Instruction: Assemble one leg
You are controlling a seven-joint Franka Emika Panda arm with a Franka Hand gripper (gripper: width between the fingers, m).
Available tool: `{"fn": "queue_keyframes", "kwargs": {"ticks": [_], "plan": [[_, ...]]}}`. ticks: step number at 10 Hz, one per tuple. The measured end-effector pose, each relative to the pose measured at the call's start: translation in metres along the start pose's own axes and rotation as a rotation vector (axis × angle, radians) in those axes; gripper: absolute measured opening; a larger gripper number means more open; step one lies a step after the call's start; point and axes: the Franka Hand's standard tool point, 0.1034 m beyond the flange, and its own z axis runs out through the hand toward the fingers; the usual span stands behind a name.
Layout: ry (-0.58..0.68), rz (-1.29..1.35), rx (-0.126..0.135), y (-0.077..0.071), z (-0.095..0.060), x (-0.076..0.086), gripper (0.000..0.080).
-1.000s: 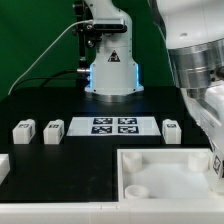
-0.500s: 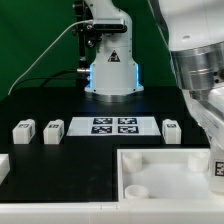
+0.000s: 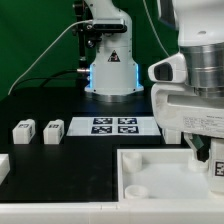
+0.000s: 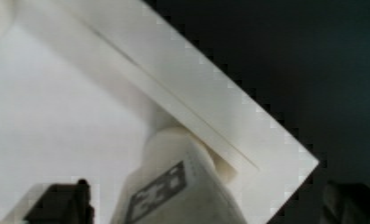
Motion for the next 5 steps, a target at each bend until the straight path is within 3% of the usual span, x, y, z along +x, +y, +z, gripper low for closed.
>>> {"fn": "queue_keyframes", "kwargs": {"ticks": [3,5], "plan": [[0.033,-0.417,-0.039,0.002,-0.005,0.010,0.0649],[0.035,-0.464,-0.036,0.005,-0.006,0.014,0.0649]]}}
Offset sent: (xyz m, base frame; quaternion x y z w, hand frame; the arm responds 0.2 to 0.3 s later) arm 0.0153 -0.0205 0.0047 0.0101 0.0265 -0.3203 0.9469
